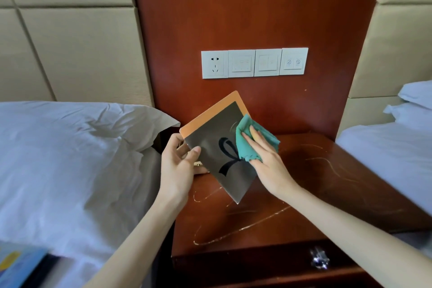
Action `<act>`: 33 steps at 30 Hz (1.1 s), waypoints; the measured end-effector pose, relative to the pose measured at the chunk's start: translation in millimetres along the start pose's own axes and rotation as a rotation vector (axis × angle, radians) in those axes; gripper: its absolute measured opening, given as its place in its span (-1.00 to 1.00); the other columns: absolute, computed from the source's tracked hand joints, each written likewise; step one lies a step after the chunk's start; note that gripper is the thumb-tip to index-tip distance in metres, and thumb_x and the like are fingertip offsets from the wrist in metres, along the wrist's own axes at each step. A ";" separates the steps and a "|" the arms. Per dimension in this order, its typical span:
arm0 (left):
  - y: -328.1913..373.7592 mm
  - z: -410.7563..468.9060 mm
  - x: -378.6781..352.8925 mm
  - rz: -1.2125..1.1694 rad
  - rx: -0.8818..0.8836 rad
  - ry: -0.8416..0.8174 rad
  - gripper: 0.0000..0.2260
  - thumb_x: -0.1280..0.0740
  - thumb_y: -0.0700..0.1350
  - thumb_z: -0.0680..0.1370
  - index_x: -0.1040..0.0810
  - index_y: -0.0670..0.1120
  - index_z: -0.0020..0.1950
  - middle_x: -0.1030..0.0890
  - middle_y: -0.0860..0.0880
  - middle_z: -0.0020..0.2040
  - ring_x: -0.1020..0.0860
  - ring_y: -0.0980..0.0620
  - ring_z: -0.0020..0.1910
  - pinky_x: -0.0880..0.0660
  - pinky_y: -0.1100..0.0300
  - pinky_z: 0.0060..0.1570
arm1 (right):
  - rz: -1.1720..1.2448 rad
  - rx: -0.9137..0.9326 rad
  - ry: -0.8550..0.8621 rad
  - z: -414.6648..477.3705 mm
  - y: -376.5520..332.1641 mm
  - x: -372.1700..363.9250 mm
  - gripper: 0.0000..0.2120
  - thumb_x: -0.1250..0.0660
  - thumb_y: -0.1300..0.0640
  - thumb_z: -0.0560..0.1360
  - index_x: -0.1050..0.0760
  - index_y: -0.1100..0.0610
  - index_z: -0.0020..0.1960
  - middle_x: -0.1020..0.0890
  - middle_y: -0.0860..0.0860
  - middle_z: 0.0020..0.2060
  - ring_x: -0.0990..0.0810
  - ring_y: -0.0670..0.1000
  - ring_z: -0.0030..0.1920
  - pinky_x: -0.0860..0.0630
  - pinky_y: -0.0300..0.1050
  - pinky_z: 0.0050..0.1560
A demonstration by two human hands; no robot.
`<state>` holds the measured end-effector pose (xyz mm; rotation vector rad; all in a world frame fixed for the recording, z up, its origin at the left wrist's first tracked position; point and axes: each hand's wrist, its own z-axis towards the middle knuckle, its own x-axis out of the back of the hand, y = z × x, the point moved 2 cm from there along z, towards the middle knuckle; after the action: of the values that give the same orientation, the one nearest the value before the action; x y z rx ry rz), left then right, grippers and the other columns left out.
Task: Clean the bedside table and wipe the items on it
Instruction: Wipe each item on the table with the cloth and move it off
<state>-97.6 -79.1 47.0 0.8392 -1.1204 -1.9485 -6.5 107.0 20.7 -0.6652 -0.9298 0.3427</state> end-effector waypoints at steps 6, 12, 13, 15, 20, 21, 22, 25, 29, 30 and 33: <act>-2.1 0.2 6.4 -0.024 0.021 0.083 -0.85 -0.21 -0.35 0.58 -0.45 -0.14 0.07 -0.68 -0.11 -0.01 -0.68 -0.09 -0.16 -0.61 0.12 -0.35 | -0.025 0.078 -0.115 -21.5 -8.3 -26.8 -0.44 -0.13 0.17 0.64 0.02 -0.27 0.46 0.09 -0.40 0.46 0.24 -0.33 0.47 0.16 -0.09 0.52; -5.6 1.3 8.2 -0.071 0.034 0.148 -0.85 -0.21 -0.36 0.58 -0.45 -0.13 0.04 -0.69 -0.12 -0.02 -0.68 -0.04 -0.19 -0.59 0.15 -0.39 | -0.097 0.250 -0.144 -32.7 -8.6 -28.7 -0.38 -0.14 0.27 0.57 -0.03 -0.20 0.48 0.02 -0.33 0.50 0.18 -0.28 0.51 0.22 -0.14 0.51; -6.0 1.5 8.3 -0.079 0.033 0.156 -0.85 -0.21 -0.36 0.57 -0.45 -0.12 0.03 -0.69 -0.12 -0.03 -0.68 -0.02 -0.21 -0.58 0.17 -0.41 | -0.125 0.299 -0.153 -33.8 -6.6 -25.4 -0.37 -0.17 0.28 0.56 -0.06 -0.16 0.49 -0.02 -0.28 0.51 0.15 -0.24 0.52 0.20 -0.12 0.52; -7.2 1.5 8.2 -0.101 0.036 0.166 -0.85 -0.21 -0.36 0.57 -0.44 -0.12 0.01 -0.69 -0.11 -0.06 -0.67 0.02 -0.26 -0.57 0.20 -0.42 | -0.193 0.392 -0.154 -35.0 -1.3 -18.7 -0.37 -0.22 0.29 0.53 -0.11 -0.08 0.50 -0.10 -0.17 0.53 0.08 -0.15 0.54 0.13 -0.06 0.54; -9.5 1.7 8.0 -0.134 0.062 0.167 -0.85 -0.20 -0.37 0.57 -0.42 -0.16 0.04 -0.67 -0.07 -0.13 -0.63 0.08 -0.33 -0.57 0.17 -0.41 | -0.243 0.472 -0.114 -34.0 7.2 -13.2 -0.35 -0.21 0.32 0.46 -0.20 -0.04 0.49 -0.17 -0.08 0.53 -0.01 -0.08 0.55 0.09 -0.09 0.54; -8.6 1.6 7.7 -0.135 0.056 0.157 -0.85 -0.20 -0.38 0.57 -0.42 -0.15 0.02 -0.68 -0.06 -0.14 -0.64 0.06 -0.32 -0.57 0.16 -0.40 | -0.230 0.436 -0.099 -31.3 9.1 -11.7 -0.34 -0.19 0.32 0.44 -0.20 -0.05 0.49 -0.16 -0.10 0.53 0.01 -0.11 0.55 0.12 -0.13 0.54; -7.3 1.5 6.9 -0.133 0.047 0.146 -0.84 -0.20 -0.38 0.57 -0.42 -0.14 0.01 -0.68 -0.07 -0.14 -0.64 0.04 -0.31 -0.58 0.15 -0.39 | -0.216 0.384 -0.080 -27.5 11.2 -9.5 -0.33 -0.17 0.32 0.44 -0.18 -0.07 0.49 -0.14 -0.13 0.53 0.04 -0.15 0.54 0.14 -0.17 0.53; -4.1 0.8 5.9 -0.123 0.032 0.127 -0.83 -0.19 -0.39 0.57 -0.43 -0.12 0.01 -0.69 -0.09 -0.11 -0.66 -0.01 -0.26 -0.59 0.14 -0.38 | -0.180 0.235 -0.032 -14.6 18.9 -2.4 -0.35 -0.18 0.33 0.54 -0.11 -0.17 0.47 -0.05 -0.23 0.52 0.13 -0.25 0.52 0.14 -0.12 0.53; -5.2 1.2 6.2 -0.114 0.042 0.135 -0.80 -0.20 -0.38 0.57 -0.45 -0.09 0.00 -0.68 -0.02 -0.16 -0.65 0.03 -0.27 -0.60 0.12 -0.35 | -0.003 0.024 0.085 1.1 27.0 9.0 -0.50 -0.12 0.21 0.63 -0.15 -0.16 0.48 -0.07 -0.18 0.54 0.08 -0.14 0.54 -0.01 0.10 0.54; -6.4 1.2 5.7 -0.113 0.046 0.136 -0.80 -0.20 -0.38 0.56 -0.46 -0.09 0.02 -0.68 -0.01 -0.17 -0.64 0.05 -0.27 -0.60 0.10 -0.32 | 0.059 -0.029 0.112 3.9 27.1 11.7 -0.53 -0.11 0.18 0.64 -0.18 -0.15 0.48 -0.10 -0.16 0.54 0.04 -0.10 0.55 -0.05 0.14 0.53; -11.5 0.7 5.5 -0.131 0.056 0.156 -0.80 -0.20 -0.37 0.56 -0.46 -0.12 0.07 -0.68 0.05 -0.20 -0.63 0.08 -0.29 -0.61 0.10 -0.31 | 0.158 -0.076 0.122 5.9 22.0 12.5 -0.55 -0.12 0.19 0.64 -0.23 -0.18 0.45 -0.14 -0.15 0.53 0.00 -0.07 0.55 -0.11 0.19 0.51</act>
<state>-104.1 -79.3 36.0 1.0996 -1.0551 -1.9263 -4.1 132.5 16.5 -0.8226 -0.7788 0.4040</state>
